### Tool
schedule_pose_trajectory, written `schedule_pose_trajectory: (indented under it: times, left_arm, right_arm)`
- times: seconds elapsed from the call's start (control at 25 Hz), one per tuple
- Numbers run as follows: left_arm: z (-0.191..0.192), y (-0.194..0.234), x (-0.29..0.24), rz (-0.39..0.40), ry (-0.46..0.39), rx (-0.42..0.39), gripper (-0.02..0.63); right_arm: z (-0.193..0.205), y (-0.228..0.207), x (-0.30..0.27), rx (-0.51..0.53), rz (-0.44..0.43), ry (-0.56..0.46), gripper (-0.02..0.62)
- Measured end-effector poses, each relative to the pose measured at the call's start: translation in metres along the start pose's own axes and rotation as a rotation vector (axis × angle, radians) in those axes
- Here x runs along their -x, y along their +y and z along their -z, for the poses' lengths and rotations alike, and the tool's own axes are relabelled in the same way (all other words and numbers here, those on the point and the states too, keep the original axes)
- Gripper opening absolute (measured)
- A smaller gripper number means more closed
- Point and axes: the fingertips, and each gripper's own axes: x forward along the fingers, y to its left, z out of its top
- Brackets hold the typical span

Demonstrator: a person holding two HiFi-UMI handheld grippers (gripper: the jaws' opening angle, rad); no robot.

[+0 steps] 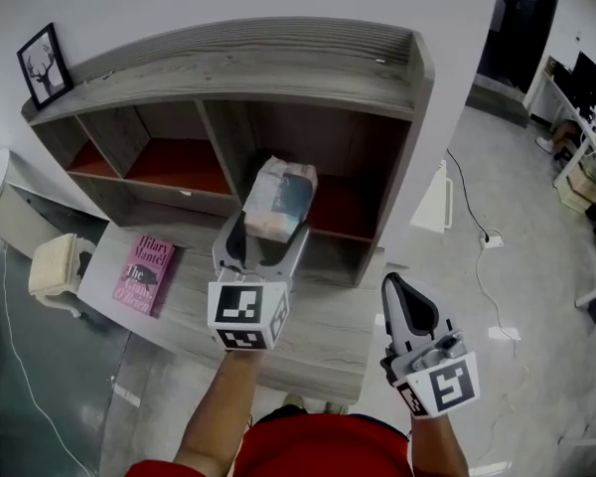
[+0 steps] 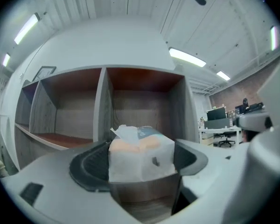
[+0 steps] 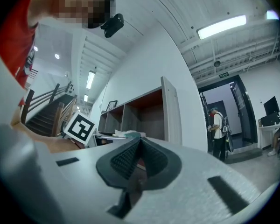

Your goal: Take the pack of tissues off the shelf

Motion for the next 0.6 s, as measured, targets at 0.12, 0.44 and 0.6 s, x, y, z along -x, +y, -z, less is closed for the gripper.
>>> schedule_pose_trajectory:
  times: [0.12, 0.44, 0.6]
  left_arm:
    - [-0.010, -0.009, 0.032, 0.021, -0.028, -0.002, 0.388]
    - [-0.030, -0.021, 0.104, 0.029, -0.059, 0.008, 0.388]
    - [-0.034, -0.027, 0.128, 0.034, -0.084, 0.021, 0.388]
  right_arm:
    - [-0.004, 0.008, 0.002, -0.007, -0.009, -0.010, 0.005]
    - [-0.008, 0.038, 0.010, -0.030, -0.050, -0.027, 0.005]
    - [-0.008, 0.051, 0.014, -0.035, -0.075, -0.026, 0.005]
